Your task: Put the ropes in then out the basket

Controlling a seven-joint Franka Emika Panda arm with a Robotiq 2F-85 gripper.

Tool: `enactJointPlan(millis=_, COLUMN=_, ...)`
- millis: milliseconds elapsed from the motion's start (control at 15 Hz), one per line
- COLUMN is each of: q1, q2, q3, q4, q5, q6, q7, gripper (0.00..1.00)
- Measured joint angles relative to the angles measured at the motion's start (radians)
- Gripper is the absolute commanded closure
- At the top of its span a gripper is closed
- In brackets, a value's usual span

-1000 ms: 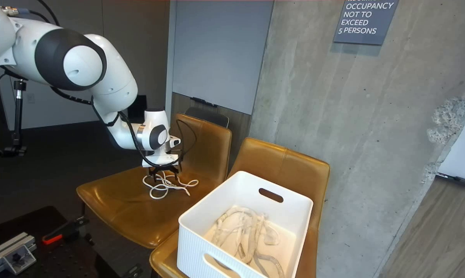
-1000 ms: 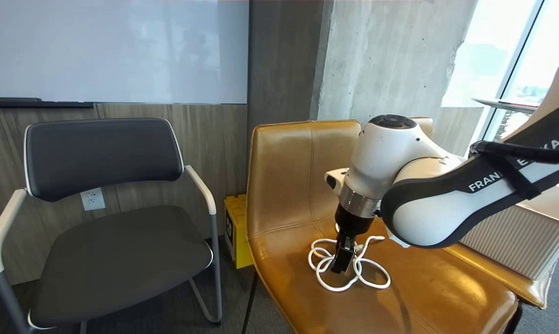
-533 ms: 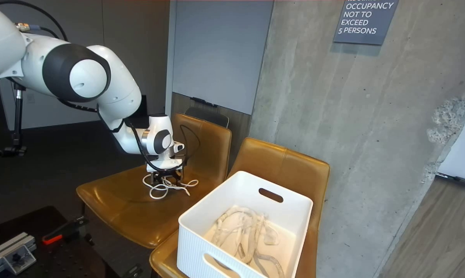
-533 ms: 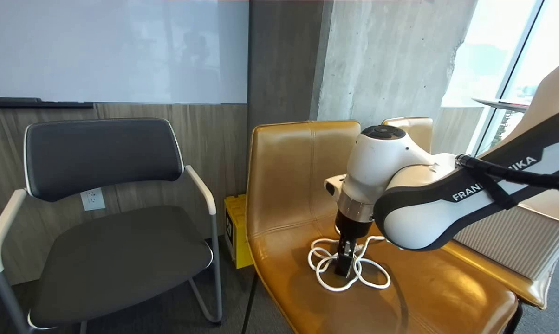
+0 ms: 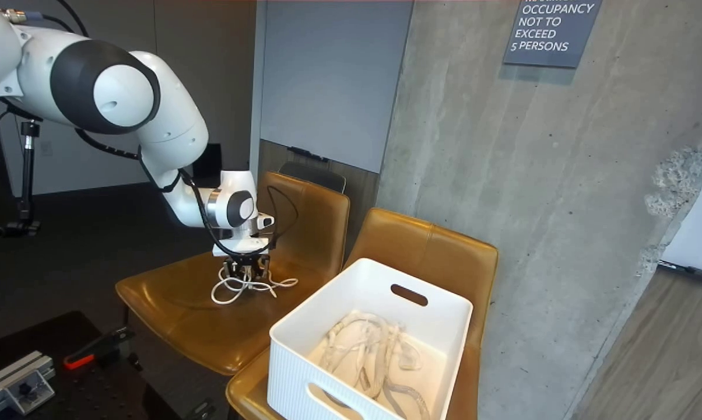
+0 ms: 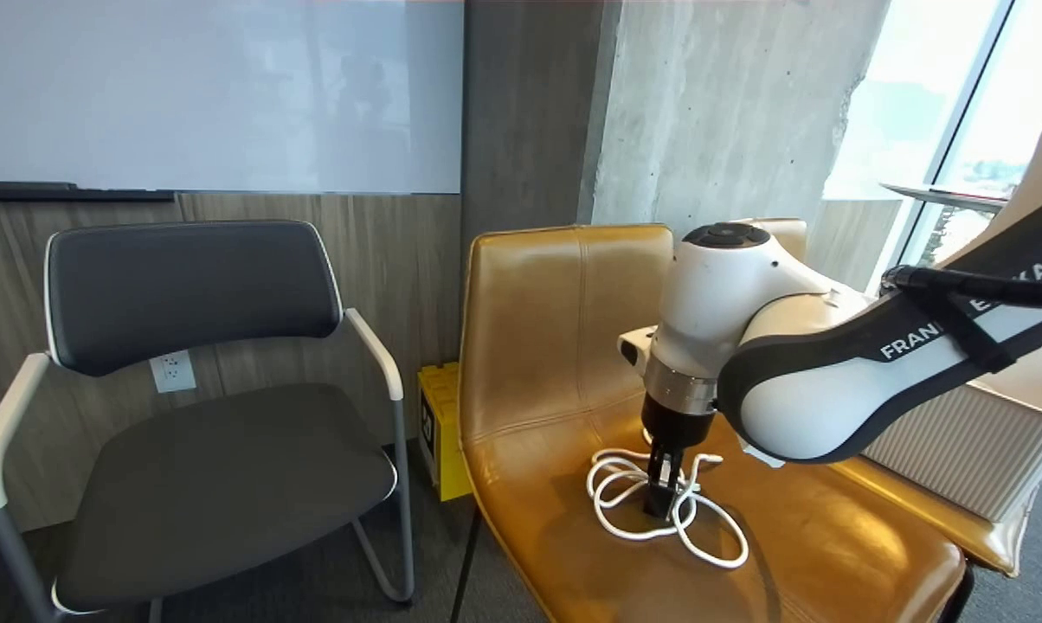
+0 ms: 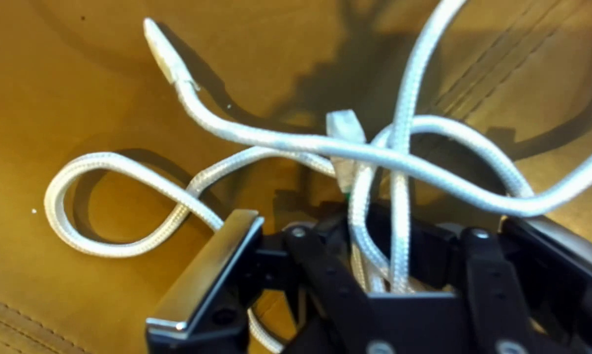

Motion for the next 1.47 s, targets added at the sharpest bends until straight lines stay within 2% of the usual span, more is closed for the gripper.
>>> enactJointPlan(millis=333, q1=0.001, q2=-0.160, q3=0.006, q4=-0.108, q5=0.001, q6=-0.097, q7=0.029, gripper=1.00)
enactJointPlan(millis=800, q1=-0.017, q2=-0.466, q3=-0.036, q4=-0.125, q5=-0.032, q6=-0.308, q7=0.040, gripper=1.00)
enactJointPlan(millis=1133, q1=-0.091, q2=-0.655, q3=-0.068, q4=-0.108, q5=-0.068, q6=-0.426, q7=0.059, gripper=1.00)
enactJointPlan(millis=1467, q1=-0.201, q2=-0.765, q3=-0.110, q4=0.000, q5=-0.099, q6=-0.554, q7=0.045, gripper=1.00)
